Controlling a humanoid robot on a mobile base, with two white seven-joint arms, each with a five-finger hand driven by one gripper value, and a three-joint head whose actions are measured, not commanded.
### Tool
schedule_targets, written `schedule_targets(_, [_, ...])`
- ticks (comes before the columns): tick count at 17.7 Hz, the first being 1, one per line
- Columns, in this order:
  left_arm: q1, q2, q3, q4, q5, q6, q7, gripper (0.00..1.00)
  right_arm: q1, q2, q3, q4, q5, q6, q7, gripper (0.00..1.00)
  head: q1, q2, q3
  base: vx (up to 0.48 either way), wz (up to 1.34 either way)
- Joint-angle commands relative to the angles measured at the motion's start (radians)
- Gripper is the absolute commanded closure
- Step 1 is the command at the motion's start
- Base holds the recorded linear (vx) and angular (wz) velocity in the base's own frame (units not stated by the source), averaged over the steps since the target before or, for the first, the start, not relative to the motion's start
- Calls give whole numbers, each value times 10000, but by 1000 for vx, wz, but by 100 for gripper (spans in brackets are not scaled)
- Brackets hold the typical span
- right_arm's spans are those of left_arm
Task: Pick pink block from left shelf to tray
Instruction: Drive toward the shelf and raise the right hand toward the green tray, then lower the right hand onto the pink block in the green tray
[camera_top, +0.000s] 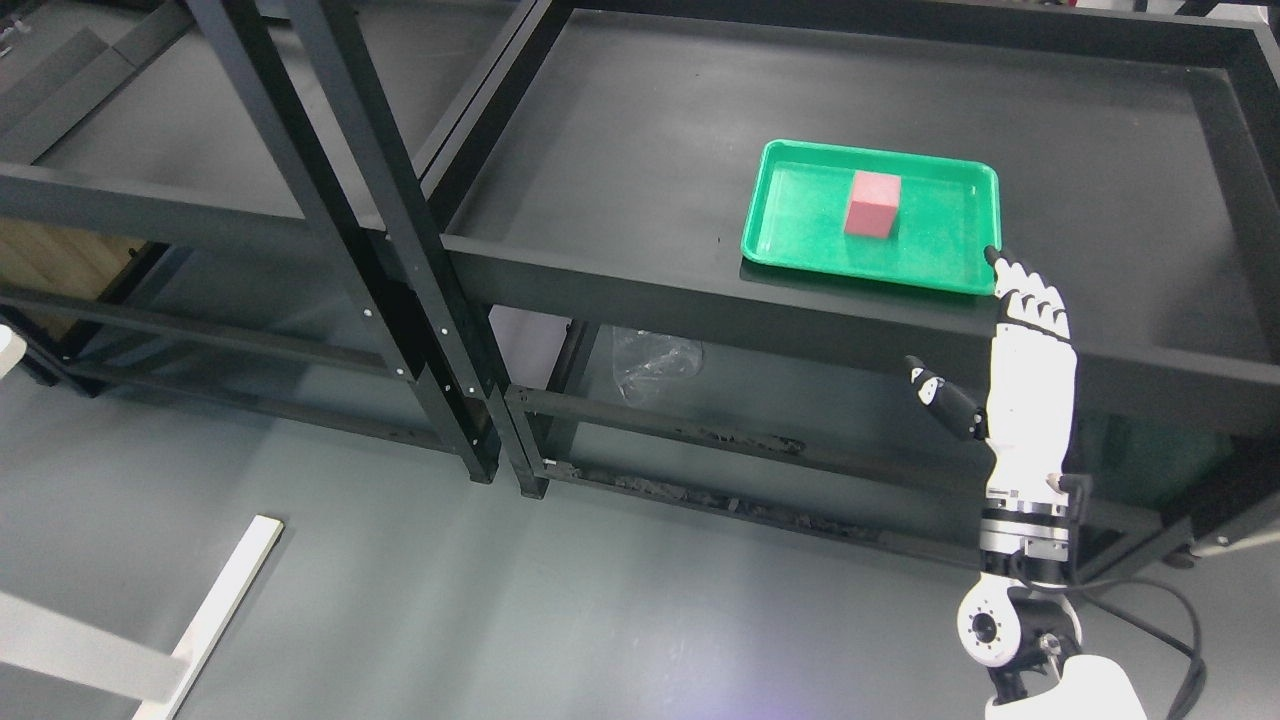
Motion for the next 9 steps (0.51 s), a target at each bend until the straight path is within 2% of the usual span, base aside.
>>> schedule_targets(1, [200, 175, 0, -175, 0, 2, 3, 0, -130, 158, 216, -99, 3689, -262, -2093, 2, 0, 0, 0, 283, 22])
schedule_targets(6, [200, 175, 0, -175, 0, 2, 3, 0, -329, 291, 201, -99, 3658, -585, -1635, 2, 0, 0, 0, 246, -25])
schedule_targets(8, [200, 175, 0, -175, 0, 2, 3, 0, -360, 291, 201, -99, 3658, -585, -505, 2, 0, 0, 0, 220, -47])
schedule_targets(9, [200, 175, 0, -175, 0, 2, 3, 0, -436, 291, 186, -99, 3643, -570, 489, 2, 0, 0, 0, 214, -51])
